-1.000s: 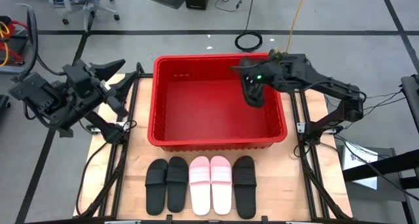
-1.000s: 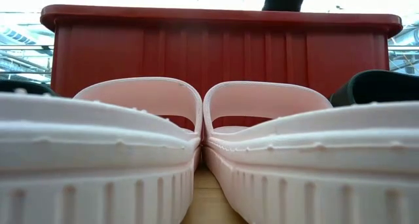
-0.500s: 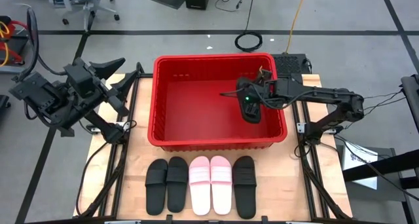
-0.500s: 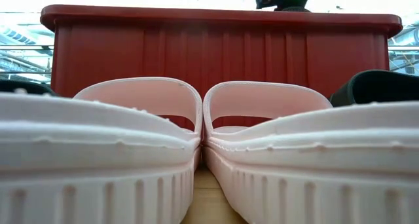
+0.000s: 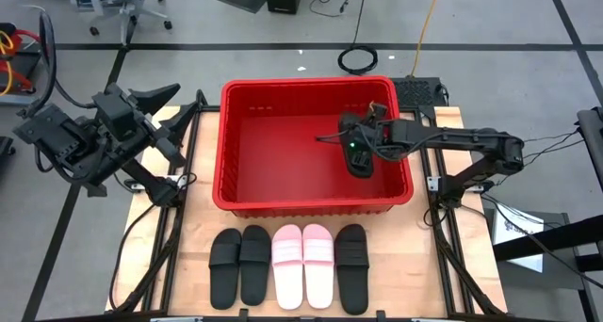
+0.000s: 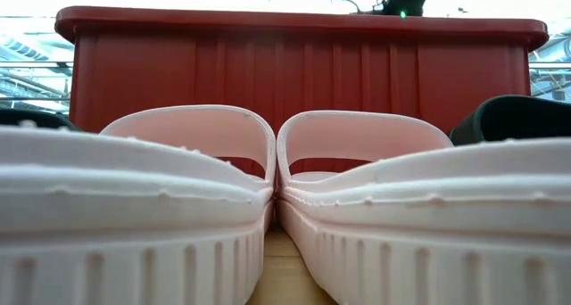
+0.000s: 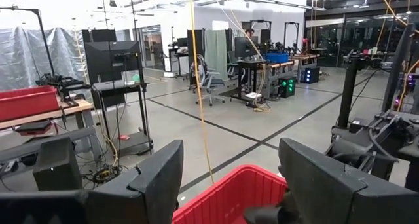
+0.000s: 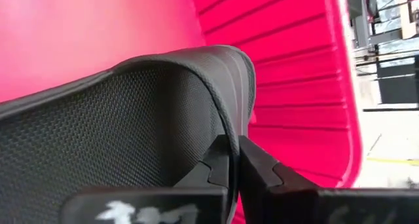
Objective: Pick and place slides into bin
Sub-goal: Put the black slipper into the red container
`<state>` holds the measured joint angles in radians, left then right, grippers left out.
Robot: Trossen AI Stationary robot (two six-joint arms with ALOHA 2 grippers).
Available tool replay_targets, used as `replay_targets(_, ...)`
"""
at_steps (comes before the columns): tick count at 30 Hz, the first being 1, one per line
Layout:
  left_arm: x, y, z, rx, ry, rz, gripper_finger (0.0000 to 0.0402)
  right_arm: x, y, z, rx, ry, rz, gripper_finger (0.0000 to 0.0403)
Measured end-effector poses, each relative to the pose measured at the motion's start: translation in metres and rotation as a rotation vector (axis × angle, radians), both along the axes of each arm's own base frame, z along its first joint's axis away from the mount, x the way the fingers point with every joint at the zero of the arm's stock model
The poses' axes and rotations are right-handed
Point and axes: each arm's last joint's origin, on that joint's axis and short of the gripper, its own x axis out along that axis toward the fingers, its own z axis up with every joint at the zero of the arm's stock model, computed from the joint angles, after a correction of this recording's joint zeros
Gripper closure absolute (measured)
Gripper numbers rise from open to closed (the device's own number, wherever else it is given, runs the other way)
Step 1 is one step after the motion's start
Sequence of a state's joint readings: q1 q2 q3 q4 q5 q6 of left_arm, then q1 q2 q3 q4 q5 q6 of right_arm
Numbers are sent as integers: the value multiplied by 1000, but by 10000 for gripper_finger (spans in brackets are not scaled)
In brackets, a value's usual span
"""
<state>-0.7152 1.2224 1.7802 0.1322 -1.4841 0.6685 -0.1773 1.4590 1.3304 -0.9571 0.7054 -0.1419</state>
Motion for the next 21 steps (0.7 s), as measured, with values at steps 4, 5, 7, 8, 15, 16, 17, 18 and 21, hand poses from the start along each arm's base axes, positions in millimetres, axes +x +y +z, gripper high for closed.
replay_targets(4, 0, -1, 0, 7, 8, -3, 147, -2, 0, -17, 7, 21, -8, 402)
replay_targets(5, 0, -1, 0, 7, 8, -3, 147, -3, 0, -19, 9, 24, -12, 401)
replay_targets(7, 0, -1, 0, 4, 5, -4, 147, -4, 1, -24, 12, 39, -12, 401)
replay_targets(8, 0, -1, 0, 3, 4, -4, 147, -5, 1, -26, 13, 45, -12, 401)
replay_targets(15, 0, -1, 0, 5, 6, -3, 147, -5, -10, -43, -10, 74, 29, 400)
replay_targets(16, 0, -1, 0, 5, 6, -3, 147, -5, -13, -45, -15, 76, 32, 400)
replay_targets(17, 0, -1, 0, 5, 6, -3, 147, -5, -16, -46, -19, 74, 33, 400)
replay_targets(18, 0, -1, 0, 5, 6, -3, 147, -6, -19, -47, -17, 72, 34, 400)
replay_targets(21, 0, -1, 0, 5, 5, -3, 147, -8, -28, -50, -5, 72, 22, 400)
